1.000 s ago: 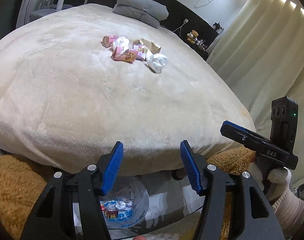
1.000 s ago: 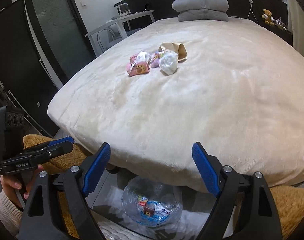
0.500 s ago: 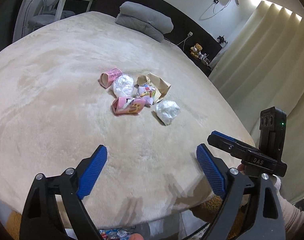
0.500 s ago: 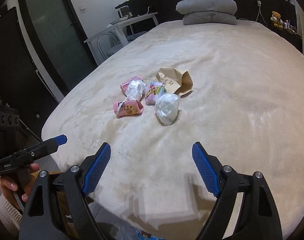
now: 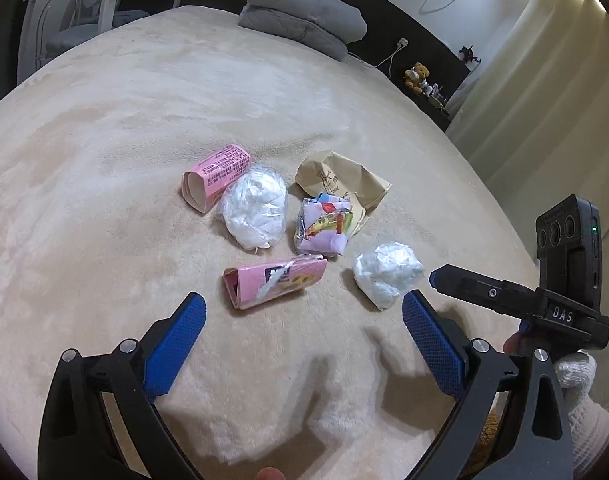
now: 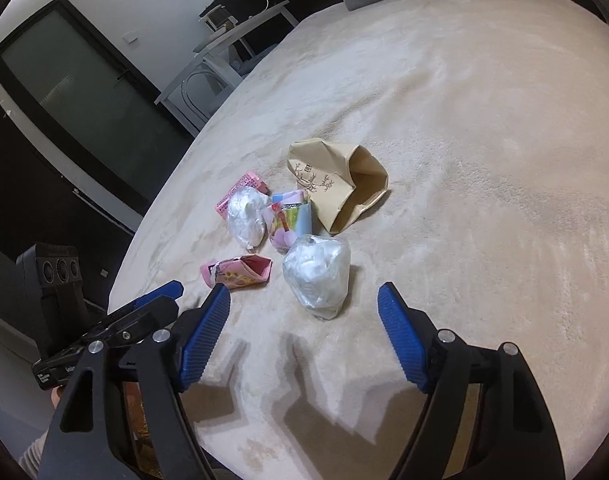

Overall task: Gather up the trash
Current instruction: 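Grasp the pink carton with the left gripper while the right gripper grasps the clear plastic wrap, then carry the pink carton and plastic wrap down over the floor bin with both grippers, then open both grippers to drop the carton and wrap into the bin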

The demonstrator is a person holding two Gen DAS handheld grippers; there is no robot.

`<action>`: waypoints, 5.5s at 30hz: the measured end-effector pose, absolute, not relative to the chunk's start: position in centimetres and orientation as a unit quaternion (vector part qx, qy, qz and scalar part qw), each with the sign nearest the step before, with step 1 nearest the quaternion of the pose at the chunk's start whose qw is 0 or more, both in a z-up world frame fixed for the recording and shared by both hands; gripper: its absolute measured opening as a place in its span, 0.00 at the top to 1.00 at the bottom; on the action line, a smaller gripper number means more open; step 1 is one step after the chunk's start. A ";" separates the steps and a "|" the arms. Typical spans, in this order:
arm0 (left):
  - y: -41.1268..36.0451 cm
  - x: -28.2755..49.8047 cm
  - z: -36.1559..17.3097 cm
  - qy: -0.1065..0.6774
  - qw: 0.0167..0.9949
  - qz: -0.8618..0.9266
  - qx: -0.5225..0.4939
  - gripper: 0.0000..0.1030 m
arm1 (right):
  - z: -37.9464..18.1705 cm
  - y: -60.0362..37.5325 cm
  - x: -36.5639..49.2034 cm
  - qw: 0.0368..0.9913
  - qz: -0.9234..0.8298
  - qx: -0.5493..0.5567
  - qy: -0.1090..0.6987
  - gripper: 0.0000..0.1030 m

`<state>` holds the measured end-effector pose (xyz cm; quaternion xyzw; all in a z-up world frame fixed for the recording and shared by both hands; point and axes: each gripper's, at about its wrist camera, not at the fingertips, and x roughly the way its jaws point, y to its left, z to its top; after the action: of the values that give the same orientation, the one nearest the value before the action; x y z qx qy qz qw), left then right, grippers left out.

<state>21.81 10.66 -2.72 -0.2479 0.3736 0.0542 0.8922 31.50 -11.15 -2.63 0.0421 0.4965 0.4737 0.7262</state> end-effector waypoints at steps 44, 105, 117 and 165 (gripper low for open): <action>7.5 19.4 -1.1 0.353 0.914 0.071 -0.185 0.36 | -1.4 -13.8 28.4 0.749 0.456 0.060 0.478 0.58; -4.8 -1.0 -2.9 0.291 0.929 0.027 -0.227 0.36 | -2.9 -26.0 4.5 0.813 0.444 -0.012 0.377 0.58; -4.5 0.4 -6.2 0.359 0.897 0.026 -0.258 0.36 | -6.6 -24.9 6.1 0.783 0.421 -0.023 0.457 0.58; -1.8 2.7 -17.0 0.550 0.749 0.061 -0.365 0.35 | -18.4 -21.4 9.7 0.639 0.317 -0.017 0.701 0.57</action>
<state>2.72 -1.79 -16.99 -0.3645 0.5505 0.0608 0.7486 9.65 -21.45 -18.39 -0.0168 0.7005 0.3174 0.6389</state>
